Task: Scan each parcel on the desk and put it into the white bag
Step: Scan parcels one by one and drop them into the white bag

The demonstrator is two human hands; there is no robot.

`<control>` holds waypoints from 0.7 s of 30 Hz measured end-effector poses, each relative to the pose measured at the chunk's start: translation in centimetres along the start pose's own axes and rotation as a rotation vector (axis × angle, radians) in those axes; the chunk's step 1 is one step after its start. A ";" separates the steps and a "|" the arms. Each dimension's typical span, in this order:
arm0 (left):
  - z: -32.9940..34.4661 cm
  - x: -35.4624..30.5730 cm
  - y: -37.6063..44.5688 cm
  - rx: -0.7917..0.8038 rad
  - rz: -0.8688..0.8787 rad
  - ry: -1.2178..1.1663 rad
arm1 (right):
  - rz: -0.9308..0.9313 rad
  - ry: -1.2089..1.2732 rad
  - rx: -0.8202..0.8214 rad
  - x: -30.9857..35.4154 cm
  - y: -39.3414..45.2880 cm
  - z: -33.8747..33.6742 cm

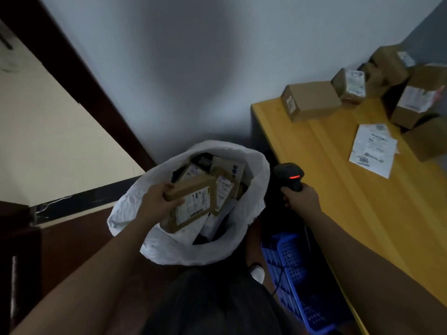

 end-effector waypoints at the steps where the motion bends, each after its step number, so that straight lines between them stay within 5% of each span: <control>1: 1.1 1.0 0.3 0.051 0.000 0.091 | 0.009 -0.004 -0.014 -0.2 0.1 -0.1; 6: 6.2 2.9 0.9 0.172 -0.027 0.264 | 0.068 -0.010 -0.065 -2.5 -0.5 -0.8; 12: 10.3 -0.6 3.1 0.149 -0.167 -0.092 | 0.179 0.031 -0.108 -5.3 -0.7 -1.9; 15: 13.0 -2.4 4.5 0.299 -0.336 -0.127 | 0.201 0.052 -0.124 -5.5 -0.5 -2.6; 21: 17.0 -3.7 6.0 0.562 -0.094 -0.018 | 0.216 0.062 -0.141 -5.0 0.3 -3.2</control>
Point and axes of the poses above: each hand's wrist, its own y-axis towards the middle knuckle, its own z-axis out of the palm, x = y × z, the point moved 7 cm from there along y, towards the middle knuckle, and after that the axes turned 14 degrees about -x, right-handed, at the moved point
